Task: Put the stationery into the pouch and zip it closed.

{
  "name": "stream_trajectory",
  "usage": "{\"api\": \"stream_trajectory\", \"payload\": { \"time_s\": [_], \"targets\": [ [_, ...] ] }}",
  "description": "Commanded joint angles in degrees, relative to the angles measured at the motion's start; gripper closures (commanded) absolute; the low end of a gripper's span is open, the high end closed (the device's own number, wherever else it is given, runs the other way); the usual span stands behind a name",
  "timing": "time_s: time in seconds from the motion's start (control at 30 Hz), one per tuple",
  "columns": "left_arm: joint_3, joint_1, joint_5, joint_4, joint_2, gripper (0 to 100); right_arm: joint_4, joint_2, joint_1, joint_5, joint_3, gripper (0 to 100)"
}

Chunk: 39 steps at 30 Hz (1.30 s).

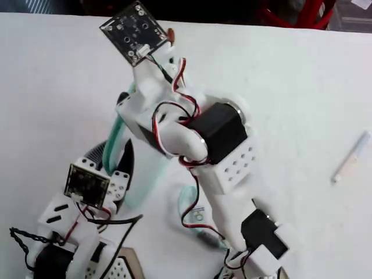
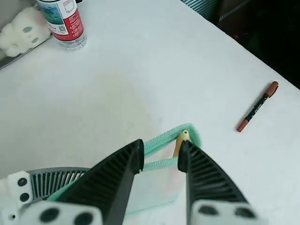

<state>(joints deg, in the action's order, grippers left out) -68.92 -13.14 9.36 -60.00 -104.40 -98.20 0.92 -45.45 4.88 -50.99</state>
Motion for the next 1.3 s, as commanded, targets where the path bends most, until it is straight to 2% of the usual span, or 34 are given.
{"api": "stream_trajectory", "payload": {
  "time_s": [0.0, 0.6, 0.73, 0.97, 1.1, 1.27],
  "targets": [
    [0.1, -0.7, 0.4, 1.1, -0.2, 93, -0.1, -0.5, -0.5, -0.6, 0.4, 87.5],
    [0.0, -0.7, 0.4, 0.6, -0.2, 93, 9.4, -0.3, 2.0, -0.4, 14.5, 87.8],
    [0.0, -0.7, 0.4, 0.3, -0.2, 93, 11.1, -0.3, 3.4, 0.1, 16.6, 97.4],
    [-0.5, -0.7, 0.4, 0.4, -0.2, 93, 7.4, -2.0, 3.4, 2.6, 15.6, 98.0],
    [-2.0, -0.6, 0.6, 0.9, -0.2, 93, 6.1, -4.8, 3.5, -0.7, 14.8, 98.0],
    [-1.9, -0.5, 0.5, 0.7, -0.2, 93, 5.2, -7.1, 3.1, -1.0, 15.3, 98.0]
  ]
}}
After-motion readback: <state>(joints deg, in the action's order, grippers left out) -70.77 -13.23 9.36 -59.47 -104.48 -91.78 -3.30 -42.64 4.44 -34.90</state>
